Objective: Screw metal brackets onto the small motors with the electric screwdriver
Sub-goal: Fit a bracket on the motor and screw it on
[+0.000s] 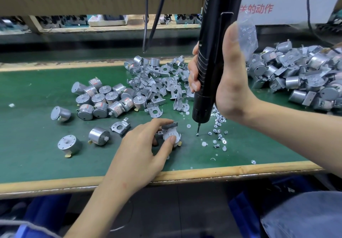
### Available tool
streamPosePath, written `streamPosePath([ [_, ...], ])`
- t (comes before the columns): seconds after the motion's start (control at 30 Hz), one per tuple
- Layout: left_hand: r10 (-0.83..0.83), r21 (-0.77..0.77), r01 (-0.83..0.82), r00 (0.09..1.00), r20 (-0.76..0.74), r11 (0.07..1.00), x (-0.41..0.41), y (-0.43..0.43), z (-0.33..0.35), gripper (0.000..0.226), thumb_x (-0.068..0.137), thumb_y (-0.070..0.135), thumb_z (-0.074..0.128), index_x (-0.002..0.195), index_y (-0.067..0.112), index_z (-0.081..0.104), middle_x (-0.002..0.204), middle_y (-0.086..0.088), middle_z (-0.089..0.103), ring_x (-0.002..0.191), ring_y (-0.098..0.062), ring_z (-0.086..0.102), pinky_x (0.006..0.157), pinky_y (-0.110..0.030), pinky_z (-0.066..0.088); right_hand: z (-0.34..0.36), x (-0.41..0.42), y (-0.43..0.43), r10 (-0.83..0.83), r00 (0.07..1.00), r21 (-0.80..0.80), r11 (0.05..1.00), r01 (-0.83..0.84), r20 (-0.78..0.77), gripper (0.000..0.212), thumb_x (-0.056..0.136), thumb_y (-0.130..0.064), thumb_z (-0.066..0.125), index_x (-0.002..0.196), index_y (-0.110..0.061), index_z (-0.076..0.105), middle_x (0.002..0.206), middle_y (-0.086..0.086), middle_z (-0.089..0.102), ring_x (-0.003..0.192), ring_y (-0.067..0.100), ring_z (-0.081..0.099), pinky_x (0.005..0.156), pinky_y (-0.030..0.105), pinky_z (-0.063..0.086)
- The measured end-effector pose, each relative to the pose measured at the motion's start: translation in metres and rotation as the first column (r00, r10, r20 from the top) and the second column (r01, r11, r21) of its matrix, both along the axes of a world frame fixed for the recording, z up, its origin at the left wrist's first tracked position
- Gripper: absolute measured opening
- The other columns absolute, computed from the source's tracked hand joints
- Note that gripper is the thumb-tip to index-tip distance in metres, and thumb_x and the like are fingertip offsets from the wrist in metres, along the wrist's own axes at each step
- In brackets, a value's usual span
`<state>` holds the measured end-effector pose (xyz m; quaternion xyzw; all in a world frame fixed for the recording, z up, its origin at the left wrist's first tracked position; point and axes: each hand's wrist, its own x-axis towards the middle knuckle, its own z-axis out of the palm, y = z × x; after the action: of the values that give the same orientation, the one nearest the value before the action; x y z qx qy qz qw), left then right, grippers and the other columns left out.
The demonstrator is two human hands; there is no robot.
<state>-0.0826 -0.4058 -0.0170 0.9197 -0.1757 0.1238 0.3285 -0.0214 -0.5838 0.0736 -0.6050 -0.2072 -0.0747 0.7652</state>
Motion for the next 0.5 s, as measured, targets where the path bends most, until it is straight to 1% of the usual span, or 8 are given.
streamPosePath([
  [0.17, 0.001, 0.003, -0.001, 1.0, 0.001, 1.0, 0.0004, 0.0005, -0.0006, 0.033, 0.088, 0.046, 0.055, 0.12, 0.039, 0.058, 0.087, 0.034, 0.055, 0.081, -0.003, 0.058, 0.076, -0.014, 0.041, -0.0002, -0.0013, 0.0014, -0.01, 1.0, 0.007, 1.0, 0.01, 0.009, 0.075, 0.066, -0.077, 0.047, 0.09, -0.006, 0.049, 0.06, 0.006, 0.051, 0.047, 0.021, 0.046, 0.051, 0.031, 0.04],
  [0.27, 0.0, 0.006, 0.0, 1.0, 0.003, 1.0, 0.0003, 0.0008, -0.0008, 0.033, 0.088, 0.046, 0.055, 0.12, 0.039, 0.058, 0.083, 0.034, 0.053, 0.082, -0.003, 0.058, 0.076, -0.014, 0.041, -0.0003, -0.0018, 0.0034, -0.008, 1.0, 0.011, 1.0, 0.008, 0.016, 0.075, 0.067, -0.077, 0.047, 0.09, -0.006, 0.049, 0.06, 0.007, 0.051, 0.046, 0.021, 0.046, 0.051, 0.032, 0.04],
  [0.5, -0.004, 0.002, 0.004, 1.0, 0.001, 1.0, 0.0003, 0.0003, -0.0005, 0.033, 0.089, 0.046, 0.055, 0.121, 0.039, 0.058, 0.085, 0.033, 0.054, 0.079, -0.003, 0.057, 0.075, -0.018, 0.042, 0.0004, -0.0016, 0.0029, -0.011, 1.0, 0.017, 1.0, 0.011, -0.002, 0.076, 0.065, -0.077, 0.046, 0.091, -0.005, 0.049, 0.059, 0.007, 0.051, 0.047, 0.022, 0.045, 0.051, 0.031, 0.04],
])
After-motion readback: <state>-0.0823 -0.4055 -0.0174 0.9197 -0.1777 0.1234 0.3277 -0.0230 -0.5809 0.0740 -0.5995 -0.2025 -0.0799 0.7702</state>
